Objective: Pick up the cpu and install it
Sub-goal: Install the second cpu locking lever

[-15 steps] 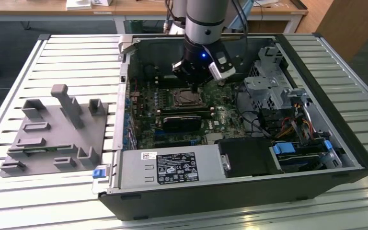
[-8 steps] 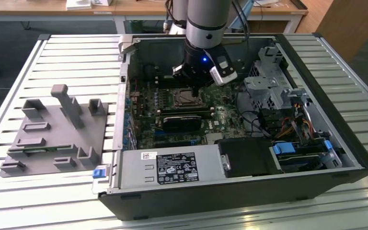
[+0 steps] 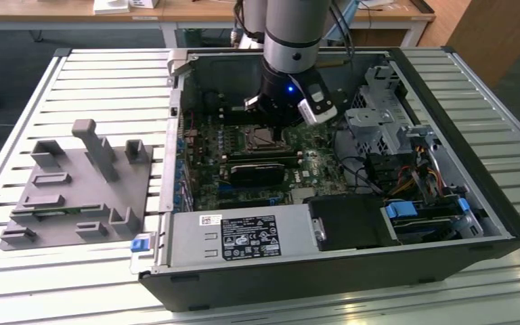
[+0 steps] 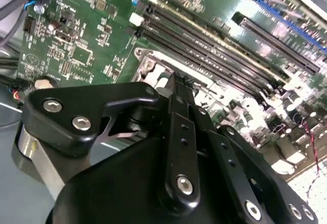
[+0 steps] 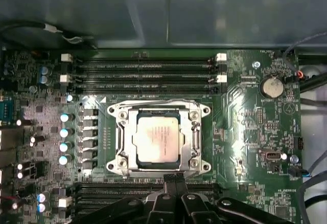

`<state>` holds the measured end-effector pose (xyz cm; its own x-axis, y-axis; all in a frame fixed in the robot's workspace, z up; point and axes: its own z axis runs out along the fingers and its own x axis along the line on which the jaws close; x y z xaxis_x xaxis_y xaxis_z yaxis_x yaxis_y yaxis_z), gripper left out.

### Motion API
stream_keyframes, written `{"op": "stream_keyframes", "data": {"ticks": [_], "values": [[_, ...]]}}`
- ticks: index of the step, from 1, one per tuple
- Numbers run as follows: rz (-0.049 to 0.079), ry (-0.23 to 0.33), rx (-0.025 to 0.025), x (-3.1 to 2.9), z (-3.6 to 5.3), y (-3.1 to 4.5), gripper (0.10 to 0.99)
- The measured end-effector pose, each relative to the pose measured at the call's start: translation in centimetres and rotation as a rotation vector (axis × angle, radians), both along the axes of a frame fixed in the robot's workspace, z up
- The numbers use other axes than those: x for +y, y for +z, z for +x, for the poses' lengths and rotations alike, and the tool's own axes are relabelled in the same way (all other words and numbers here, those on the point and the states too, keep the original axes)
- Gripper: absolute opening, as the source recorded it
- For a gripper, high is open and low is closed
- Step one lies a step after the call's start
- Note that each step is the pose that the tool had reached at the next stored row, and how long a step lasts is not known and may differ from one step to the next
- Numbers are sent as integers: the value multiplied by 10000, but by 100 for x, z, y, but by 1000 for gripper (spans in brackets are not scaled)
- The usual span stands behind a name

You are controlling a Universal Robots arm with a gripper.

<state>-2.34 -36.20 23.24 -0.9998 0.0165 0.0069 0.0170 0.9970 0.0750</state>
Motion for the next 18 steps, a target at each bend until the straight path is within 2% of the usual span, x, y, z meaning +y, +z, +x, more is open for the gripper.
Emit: {"op": "stream_keyframes", "data": {"ticks": [5,12,18], "values": [[1,4,-1,-45,-28,-11,106],[0,17,-1,-77,-201,-22,106],[1,25,-1,-89,-311,-58,106]]}}
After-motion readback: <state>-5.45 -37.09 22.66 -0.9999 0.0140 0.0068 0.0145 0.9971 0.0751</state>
